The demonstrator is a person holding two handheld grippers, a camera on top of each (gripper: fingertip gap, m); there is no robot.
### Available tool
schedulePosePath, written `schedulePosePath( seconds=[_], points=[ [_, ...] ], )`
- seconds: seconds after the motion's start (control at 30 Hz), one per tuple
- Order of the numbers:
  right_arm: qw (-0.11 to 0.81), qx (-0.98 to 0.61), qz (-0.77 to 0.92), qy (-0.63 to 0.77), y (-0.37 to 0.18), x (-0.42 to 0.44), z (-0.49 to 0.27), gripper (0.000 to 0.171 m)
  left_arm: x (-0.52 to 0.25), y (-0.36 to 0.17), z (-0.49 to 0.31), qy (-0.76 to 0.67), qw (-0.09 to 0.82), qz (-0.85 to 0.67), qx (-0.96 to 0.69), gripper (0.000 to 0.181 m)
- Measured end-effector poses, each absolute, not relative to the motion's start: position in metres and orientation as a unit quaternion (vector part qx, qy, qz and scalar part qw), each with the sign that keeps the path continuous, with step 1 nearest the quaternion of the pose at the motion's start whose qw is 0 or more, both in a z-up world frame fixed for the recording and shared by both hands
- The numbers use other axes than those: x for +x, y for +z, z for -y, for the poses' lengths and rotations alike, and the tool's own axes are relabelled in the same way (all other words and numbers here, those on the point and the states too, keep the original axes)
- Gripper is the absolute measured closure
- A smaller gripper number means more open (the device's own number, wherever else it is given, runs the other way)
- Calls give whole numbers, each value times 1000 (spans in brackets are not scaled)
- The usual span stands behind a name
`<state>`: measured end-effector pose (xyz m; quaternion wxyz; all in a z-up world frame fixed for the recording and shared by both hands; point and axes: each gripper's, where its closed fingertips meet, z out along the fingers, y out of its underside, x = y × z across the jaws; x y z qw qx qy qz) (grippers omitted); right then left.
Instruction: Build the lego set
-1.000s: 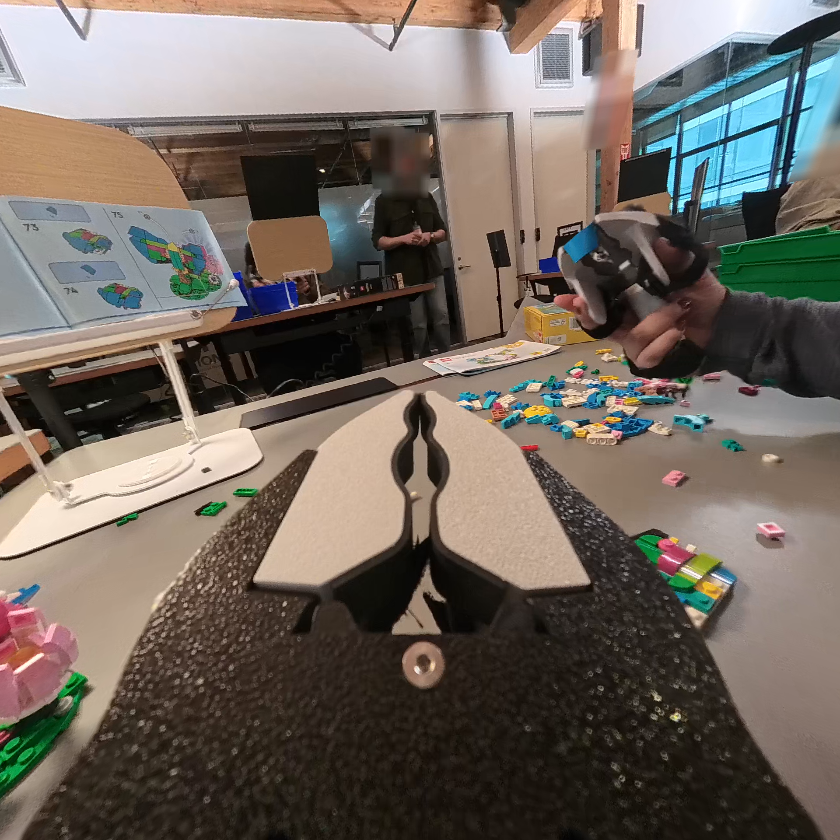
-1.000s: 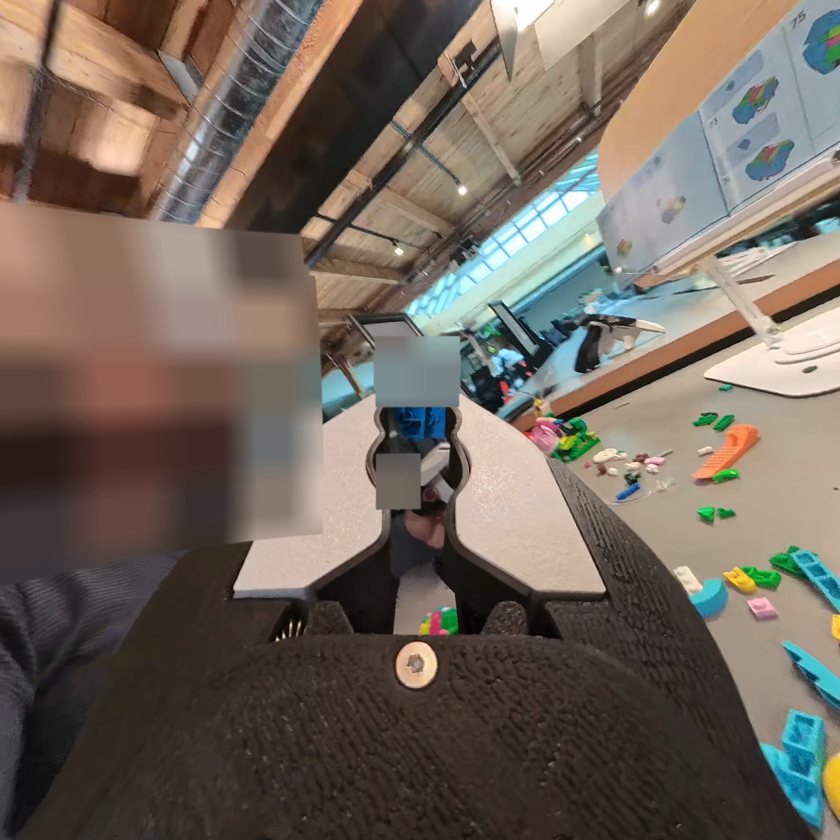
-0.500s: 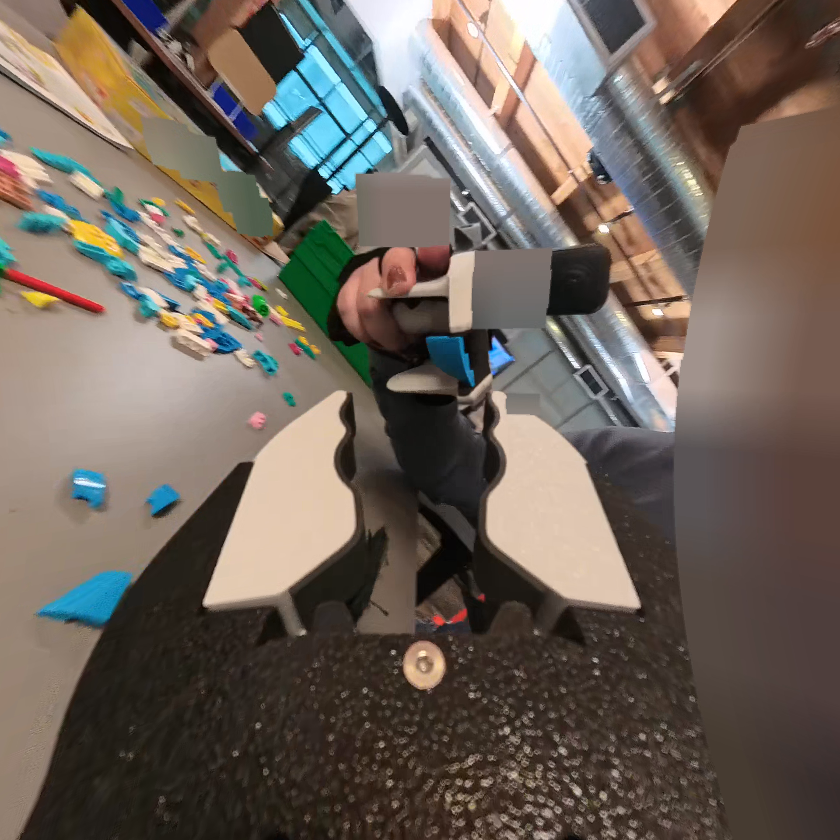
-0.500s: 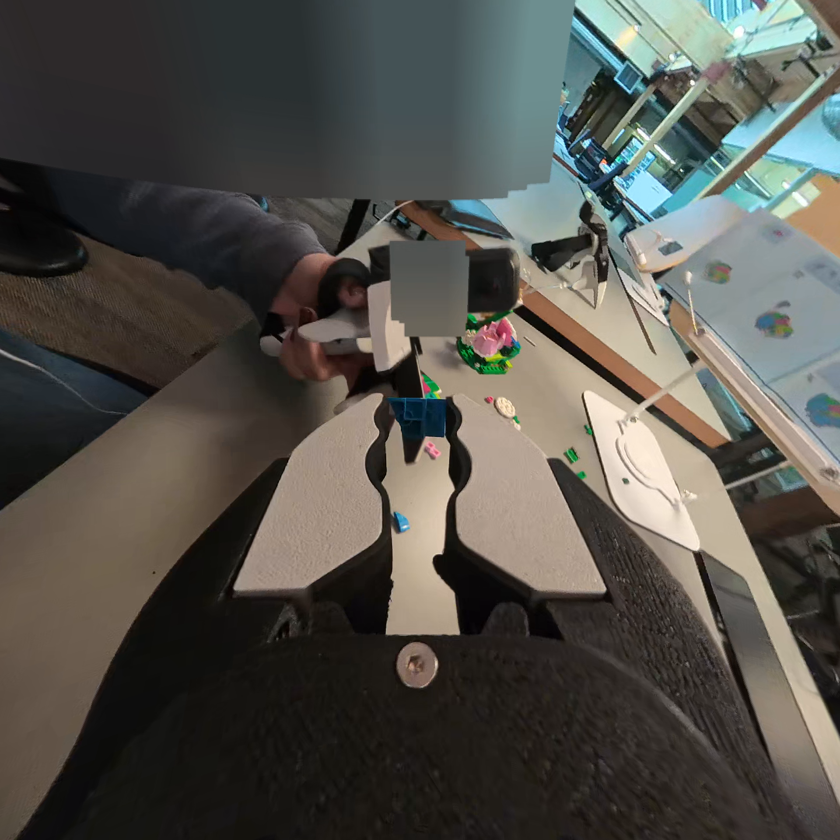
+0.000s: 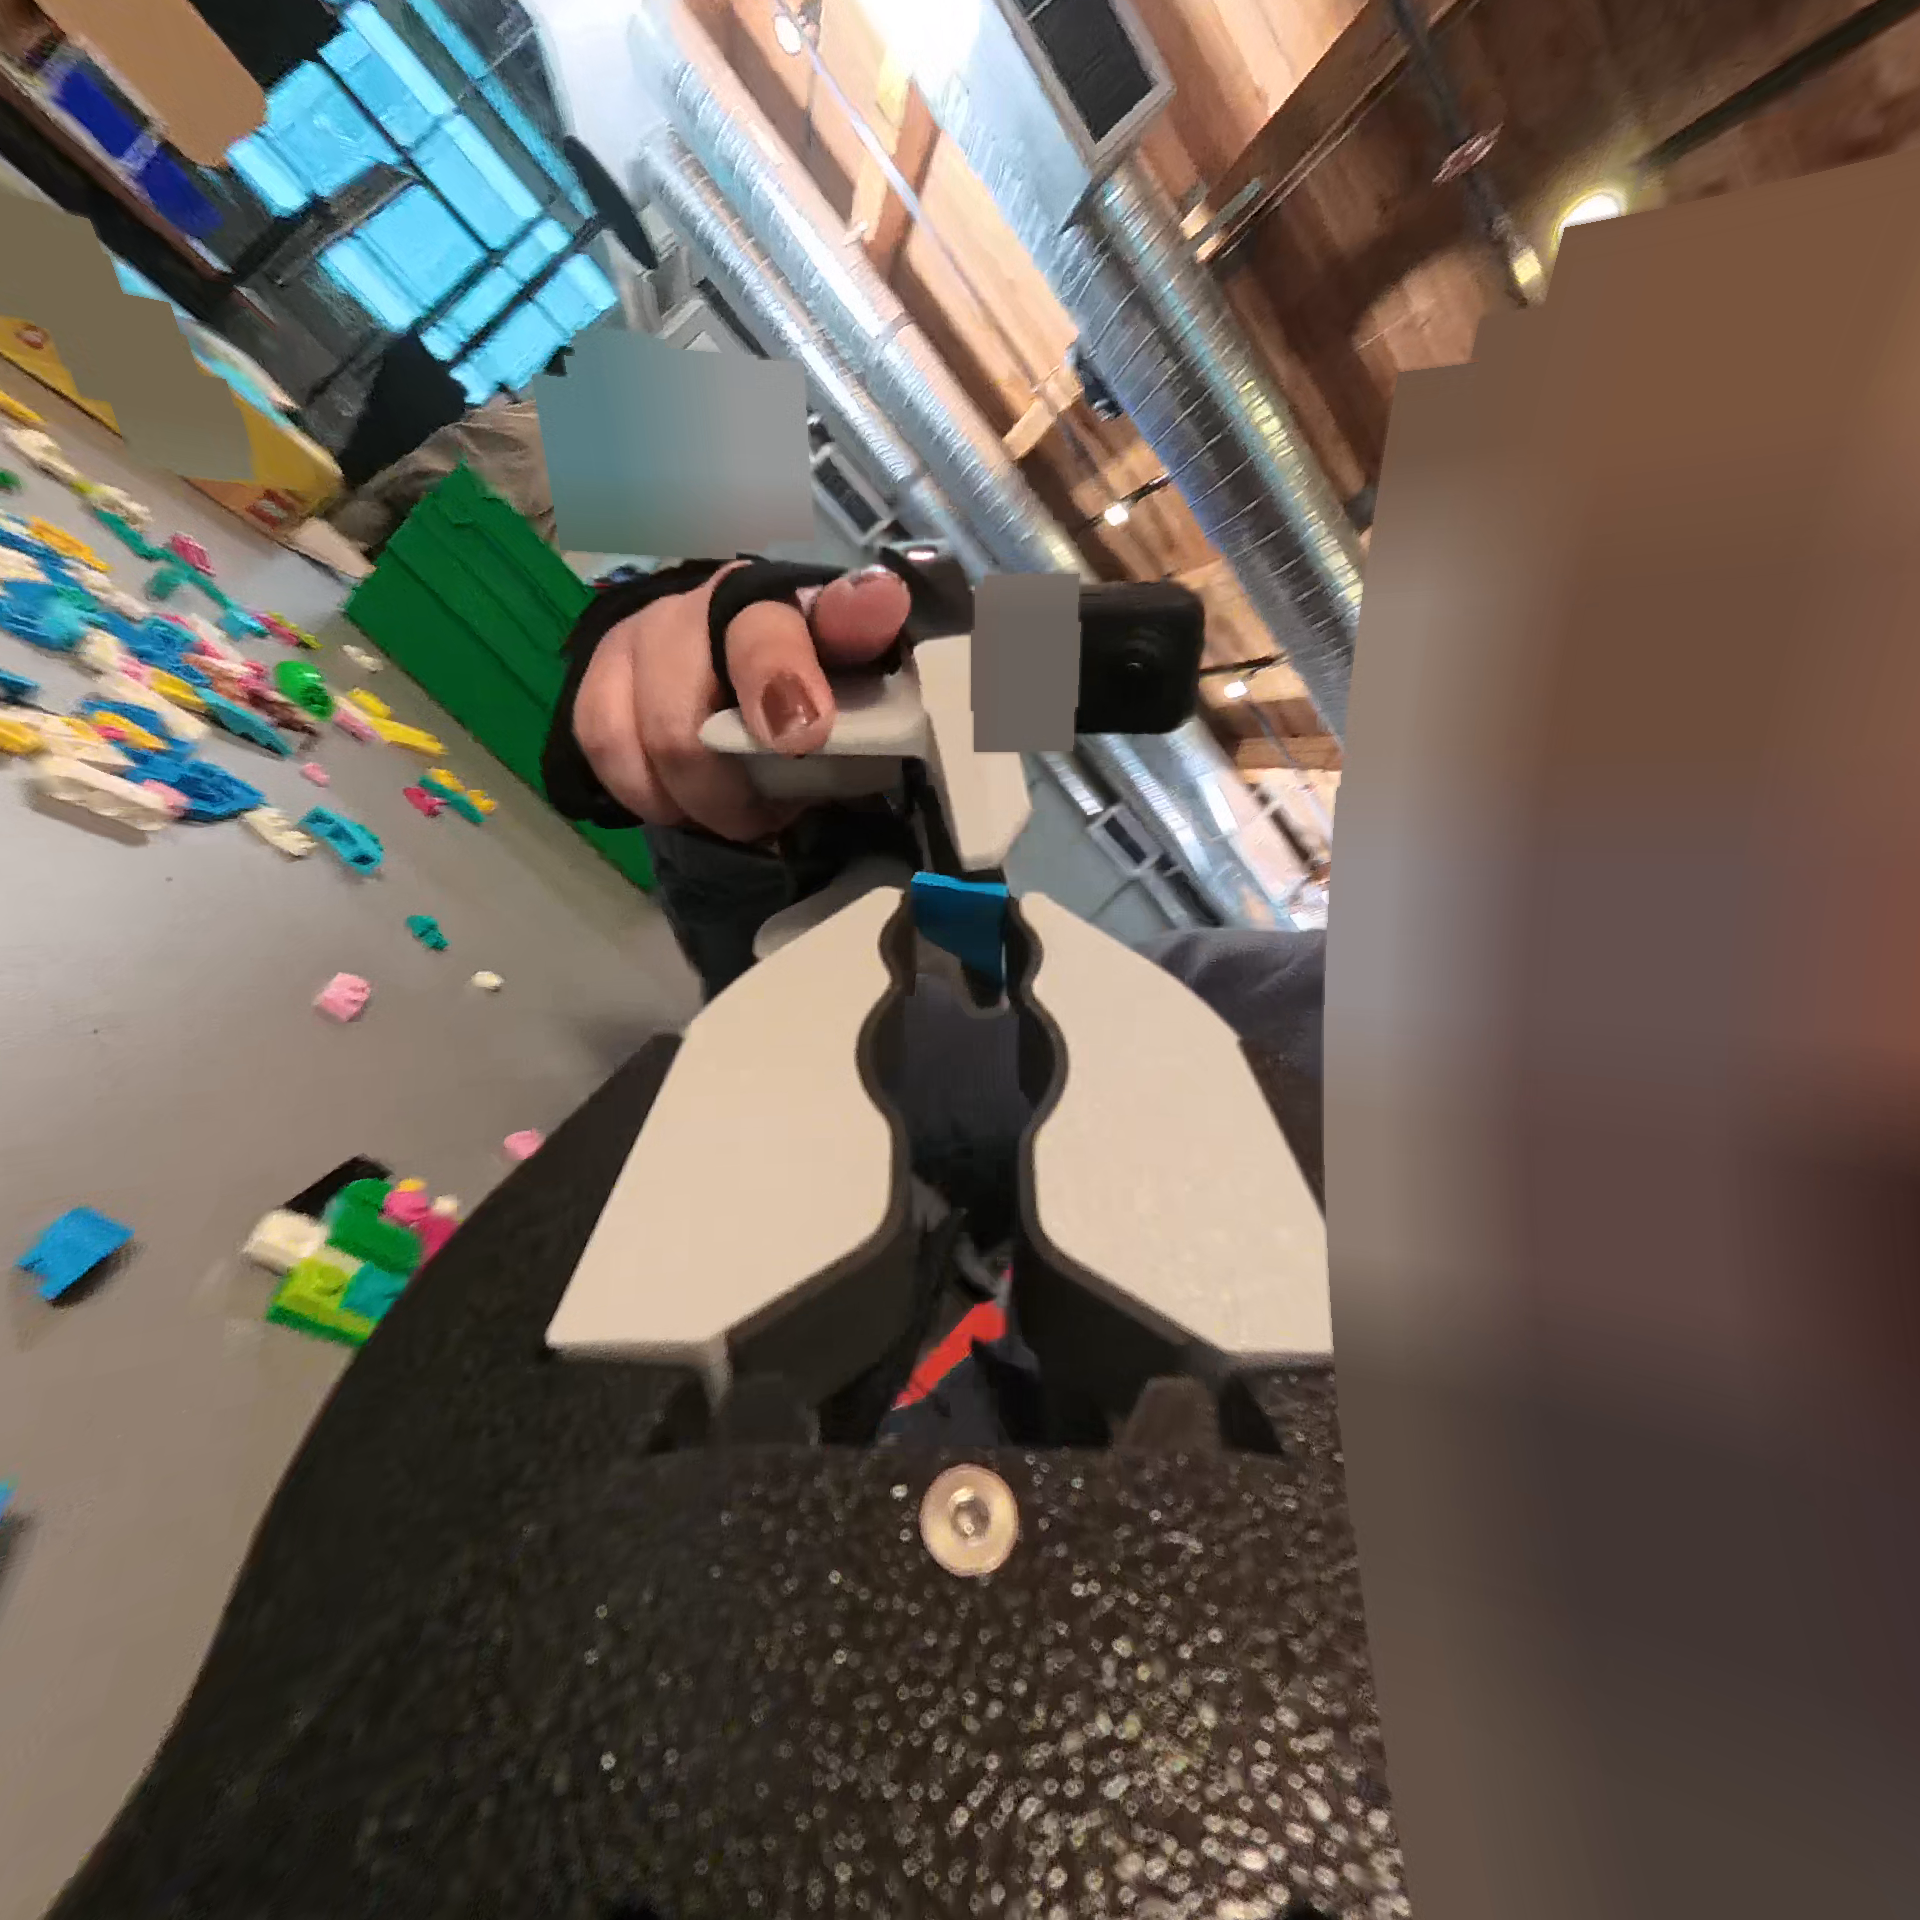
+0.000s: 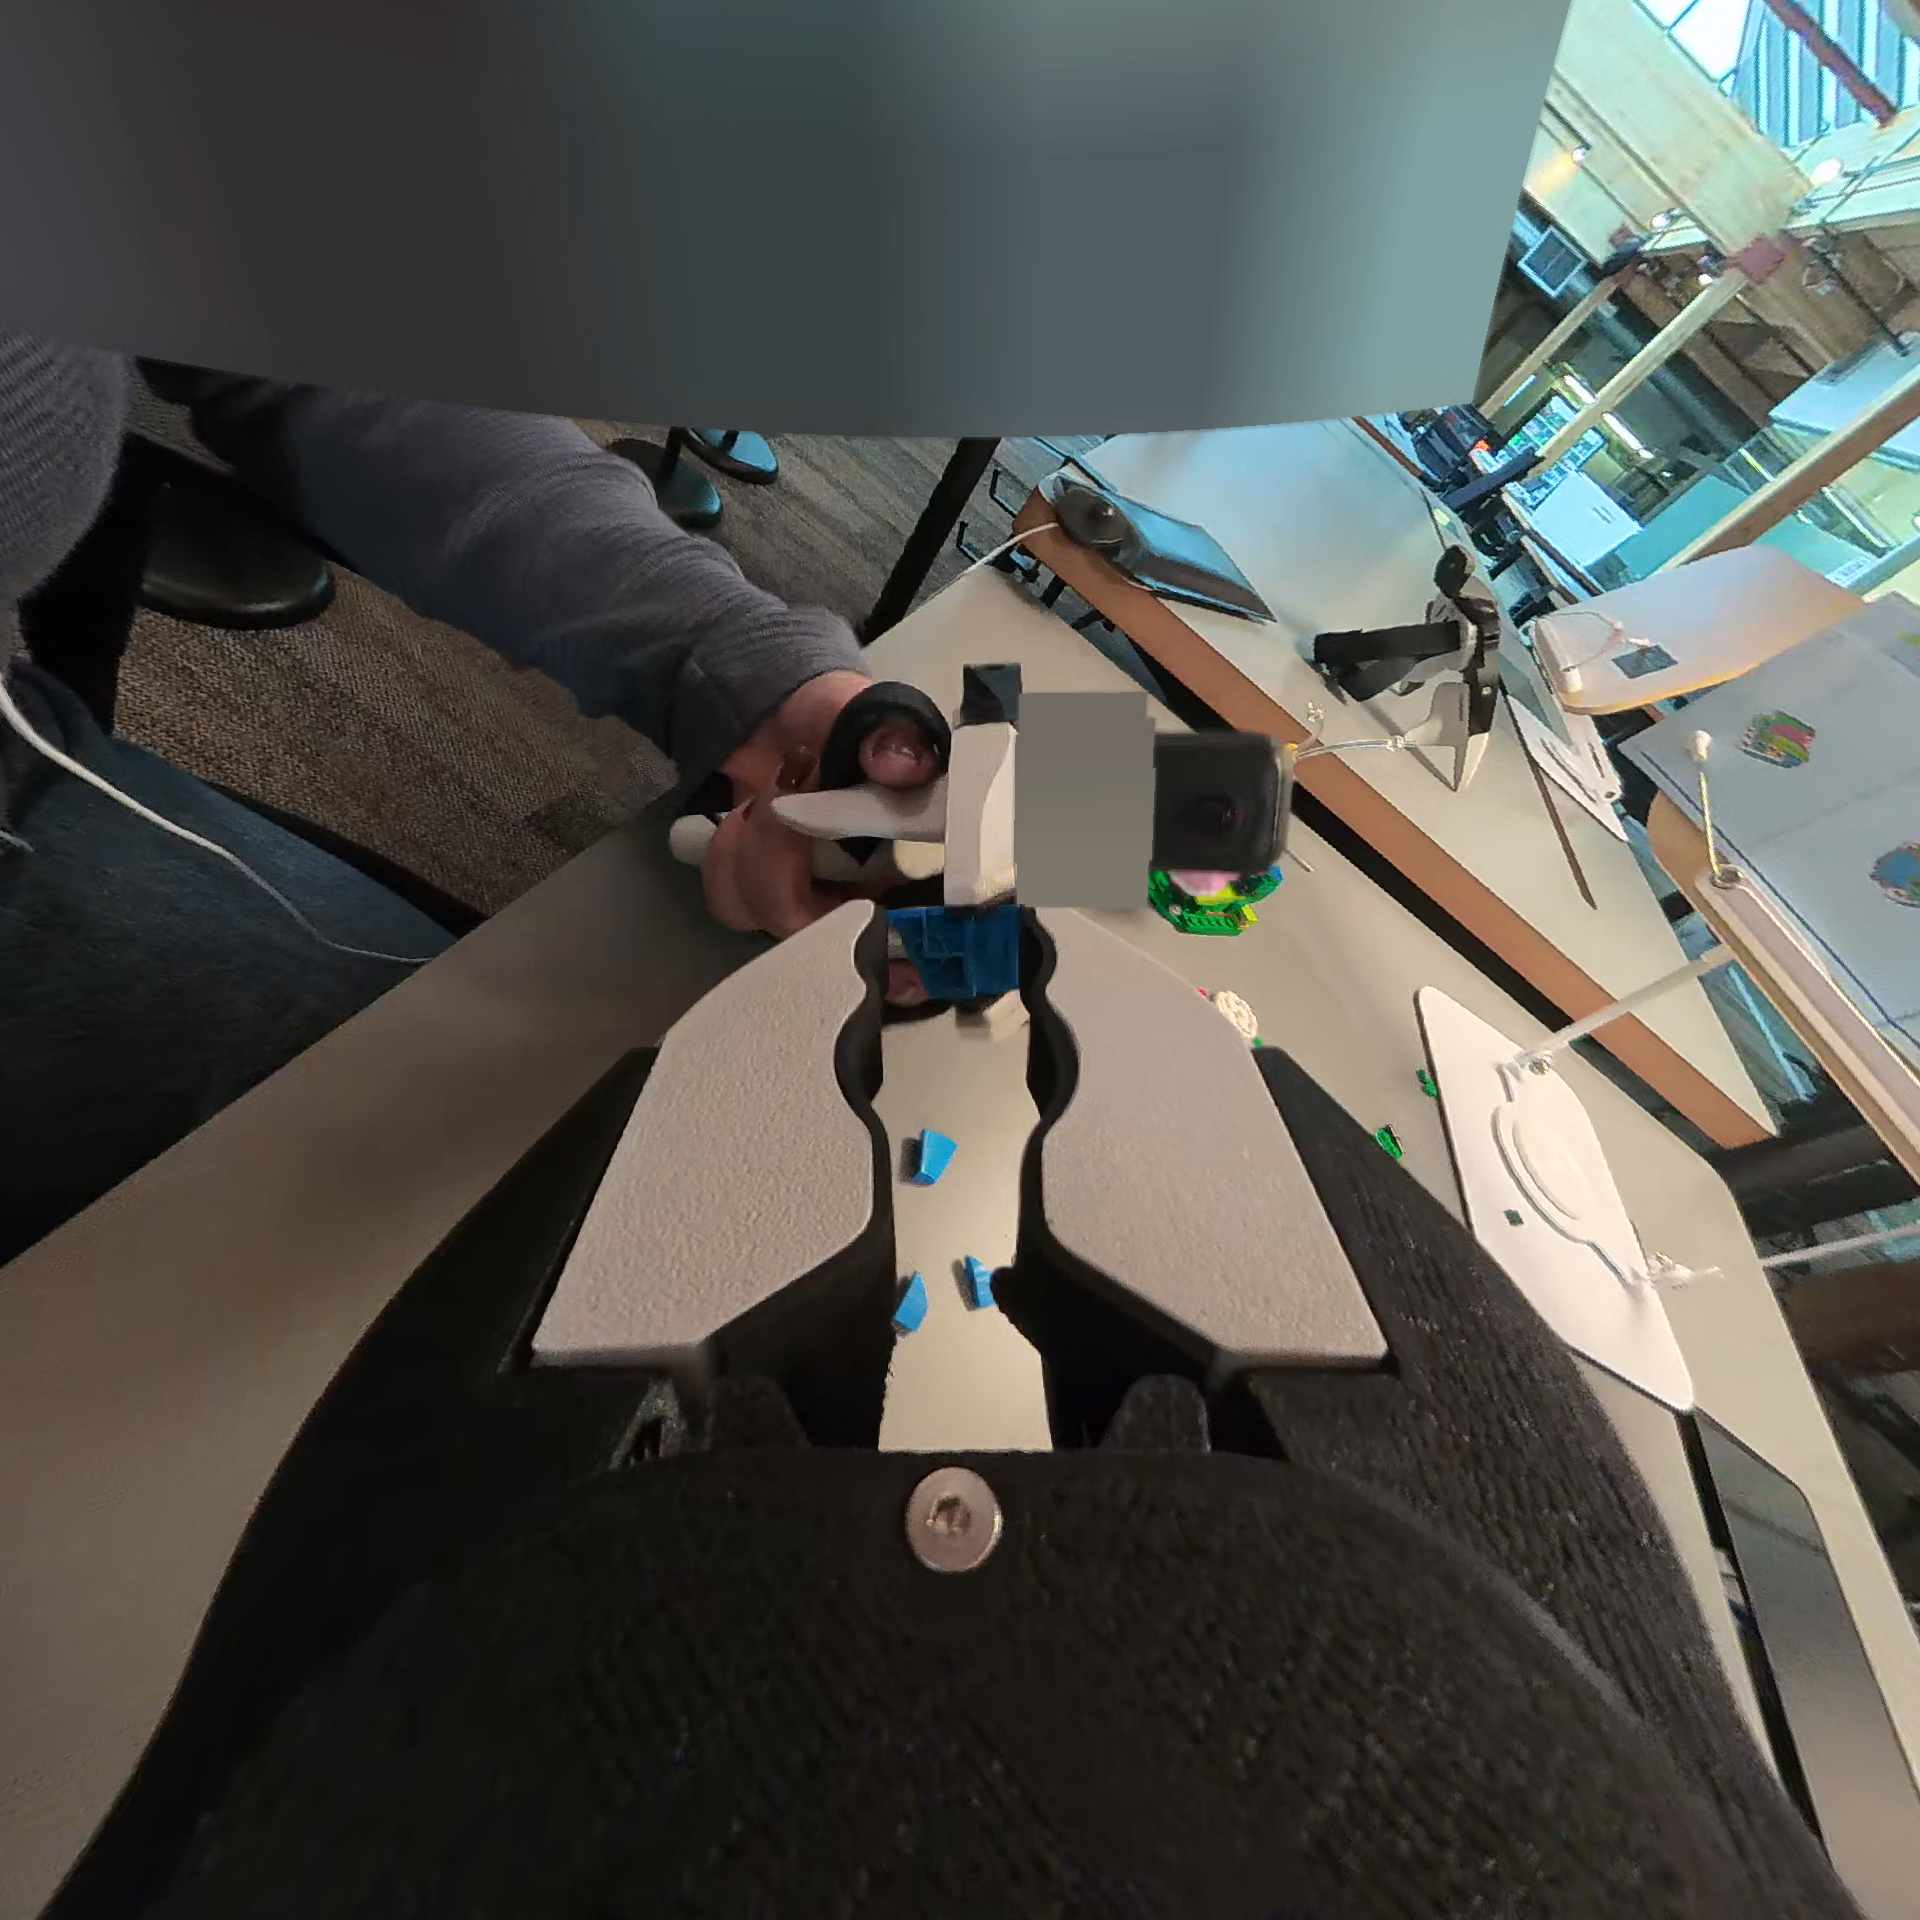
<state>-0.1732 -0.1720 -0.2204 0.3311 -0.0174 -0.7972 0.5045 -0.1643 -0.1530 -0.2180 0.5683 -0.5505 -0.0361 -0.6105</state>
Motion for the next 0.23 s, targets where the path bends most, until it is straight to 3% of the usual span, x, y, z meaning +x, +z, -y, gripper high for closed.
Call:
schedulePosePath(
  seconds=[0.03,0.13,0.23],
  points=[
    [342,-23,796,499,-220,-176,169,148,-169,-220,154,-582,574,33,-575,166],
    [367,-61,785,494,-215,-182,152,144,-198,-250,158,-391,575,19,-718,166],
    [359,-120,773,509,-217,-184,135,145,-225,-282,171,-170,511,-35,-842,166]
  ],
)
